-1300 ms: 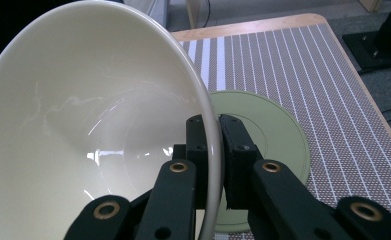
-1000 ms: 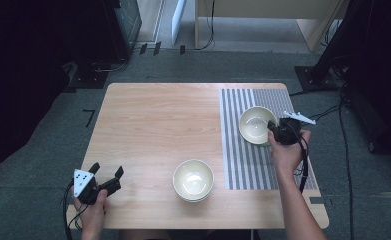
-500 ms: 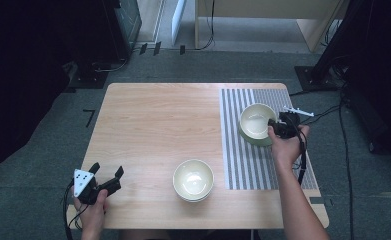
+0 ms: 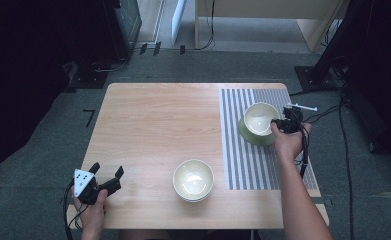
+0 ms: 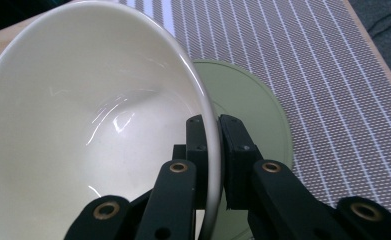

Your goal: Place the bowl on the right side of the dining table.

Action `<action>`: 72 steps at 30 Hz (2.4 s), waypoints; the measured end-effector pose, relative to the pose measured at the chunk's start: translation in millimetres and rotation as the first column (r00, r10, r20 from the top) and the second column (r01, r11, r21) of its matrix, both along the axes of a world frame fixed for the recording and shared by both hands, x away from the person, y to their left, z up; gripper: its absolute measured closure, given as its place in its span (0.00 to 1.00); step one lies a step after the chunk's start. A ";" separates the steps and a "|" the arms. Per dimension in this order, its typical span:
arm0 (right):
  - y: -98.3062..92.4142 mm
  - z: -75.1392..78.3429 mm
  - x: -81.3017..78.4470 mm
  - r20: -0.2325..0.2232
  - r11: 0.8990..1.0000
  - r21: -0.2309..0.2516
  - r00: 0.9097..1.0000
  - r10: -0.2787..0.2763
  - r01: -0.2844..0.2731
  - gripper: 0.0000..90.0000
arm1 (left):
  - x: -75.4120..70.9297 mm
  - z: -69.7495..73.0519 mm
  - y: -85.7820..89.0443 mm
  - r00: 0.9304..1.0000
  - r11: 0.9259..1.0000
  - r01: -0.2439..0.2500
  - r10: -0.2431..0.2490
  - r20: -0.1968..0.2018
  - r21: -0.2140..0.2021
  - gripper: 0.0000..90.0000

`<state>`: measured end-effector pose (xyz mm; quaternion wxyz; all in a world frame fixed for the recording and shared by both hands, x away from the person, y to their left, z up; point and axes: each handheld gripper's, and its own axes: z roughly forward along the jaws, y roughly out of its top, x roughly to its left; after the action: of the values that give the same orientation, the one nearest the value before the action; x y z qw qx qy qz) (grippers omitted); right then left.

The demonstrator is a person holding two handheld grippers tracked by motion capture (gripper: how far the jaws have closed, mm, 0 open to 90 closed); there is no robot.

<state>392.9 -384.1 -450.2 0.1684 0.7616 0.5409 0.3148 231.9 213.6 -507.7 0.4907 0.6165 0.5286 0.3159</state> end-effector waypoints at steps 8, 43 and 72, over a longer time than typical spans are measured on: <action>-10.8 -4.7 12.3 -0.065 0.998 0.045 0.997 -0.034 0.037 0.94 | 0.0 0.0 -0.4 1.000 1.000 0.002 -0.002 -0.001 0.004 0.10; -22.7 -27.0 32.1 -0.162 0.988 0.131 0.985 -0.063 0.085 0.94 | -0.1 -0.2 -1.1 1.000 1.000 0.008 -0.008 -0.005 0.006 0.10; -28.6 -18.9 21.8 -0.069 0.980 0.189 0.996 -0.056 0.068 0.67 | -0.1 -0.2 -2.3 1.000 1.000 0.005 -0.005 -0.004 0.016 0.10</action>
<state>414.6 -412.7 -469.0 0.0871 0.8003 0.4894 0.3353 231.8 211.3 -507.9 0.4856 0.6224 0.5253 0.3176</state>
